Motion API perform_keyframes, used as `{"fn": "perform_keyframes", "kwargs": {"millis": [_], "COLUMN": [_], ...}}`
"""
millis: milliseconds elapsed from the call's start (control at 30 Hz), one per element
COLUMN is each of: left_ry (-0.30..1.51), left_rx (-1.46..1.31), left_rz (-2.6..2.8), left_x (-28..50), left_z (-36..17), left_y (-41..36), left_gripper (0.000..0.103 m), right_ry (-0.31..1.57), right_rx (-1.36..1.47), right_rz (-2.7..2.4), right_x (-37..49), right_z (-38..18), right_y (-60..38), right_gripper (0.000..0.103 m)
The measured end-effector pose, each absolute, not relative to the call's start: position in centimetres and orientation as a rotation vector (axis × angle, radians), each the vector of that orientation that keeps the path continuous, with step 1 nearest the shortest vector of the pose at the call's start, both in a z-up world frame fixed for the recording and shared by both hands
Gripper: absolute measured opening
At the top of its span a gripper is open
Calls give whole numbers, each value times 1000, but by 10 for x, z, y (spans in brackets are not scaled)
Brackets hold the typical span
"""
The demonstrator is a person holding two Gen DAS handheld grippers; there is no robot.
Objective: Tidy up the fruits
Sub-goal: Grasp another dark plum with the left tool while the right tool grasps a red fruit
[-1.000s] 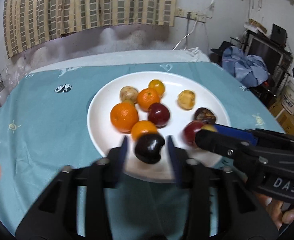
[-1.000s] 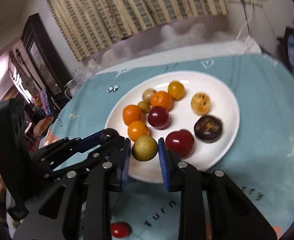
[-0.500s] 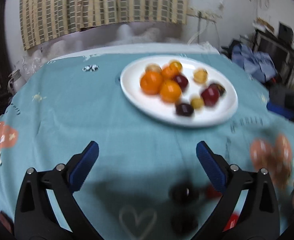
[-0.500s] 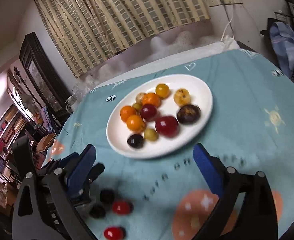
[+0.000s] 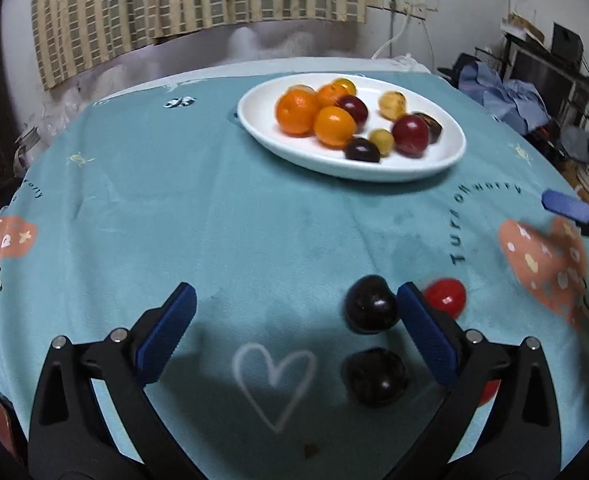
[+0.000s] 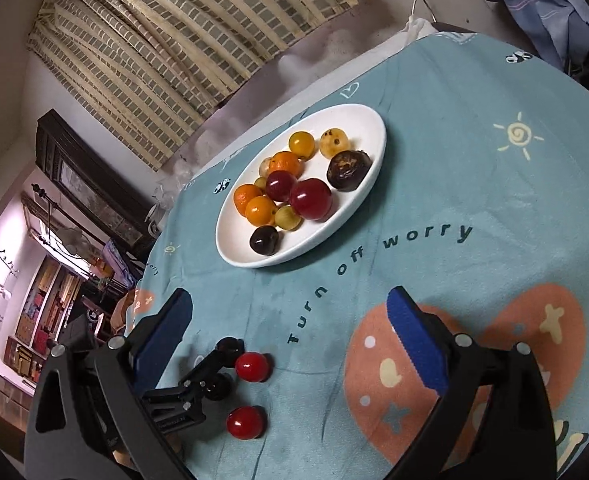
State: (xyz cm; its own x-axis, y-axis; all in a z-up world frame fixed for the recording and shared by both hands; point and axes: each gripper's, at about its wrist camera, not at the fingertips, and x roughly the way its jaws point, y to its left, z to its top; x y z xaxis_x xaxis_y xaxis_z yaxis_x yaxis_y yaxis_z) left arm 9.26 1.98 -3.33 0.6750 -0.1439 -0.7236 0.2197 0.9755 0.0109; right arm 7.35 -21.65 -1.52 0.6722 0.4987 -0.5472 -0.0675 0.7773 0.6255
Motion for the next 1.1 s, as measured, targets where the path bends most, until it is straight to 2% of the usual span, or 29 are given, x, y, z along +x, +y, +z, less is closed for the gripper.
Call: {"fn": "perform_keyframes", "kwargs": {"millis": [100,300,533,767,833,967,1000,1033,1100], "left_ry": [741,774,789,787,787,826,841,850,881], "left_rx": [103,-159,40,99,113,128,119,110,74], "left_rz": [-38,-103,-118,-185,-199,-243,-254,-261,-286], "left_x": [94,94,87,87,87,93,95,97,102], "left_z": [-22,-20,-29,-32,-32,-39,-41,-43,-46], "left_y": [43,85,47,28,24,17,17,18,20], "left_gripper": [101,101,101,97,92,61,54,52,37], "right_ry": [770,772,781,787,786,784,785,786,790], "right_rx": [600,609,601,559,547,533,534,534,530], "right_rz": [341,339,340,358,359,358,358,357,355], "right_x": [71,70,71,71,71,71,72,72,72], "right_z": [-15,-16,-17,-15,-14,-14,-15,-15,-16], "right_y": [-217,-217,-217,-210,-207,-205,-205,-205,-204], "right_gripper": [98,98,98,98,98,98,98,98,98]}}
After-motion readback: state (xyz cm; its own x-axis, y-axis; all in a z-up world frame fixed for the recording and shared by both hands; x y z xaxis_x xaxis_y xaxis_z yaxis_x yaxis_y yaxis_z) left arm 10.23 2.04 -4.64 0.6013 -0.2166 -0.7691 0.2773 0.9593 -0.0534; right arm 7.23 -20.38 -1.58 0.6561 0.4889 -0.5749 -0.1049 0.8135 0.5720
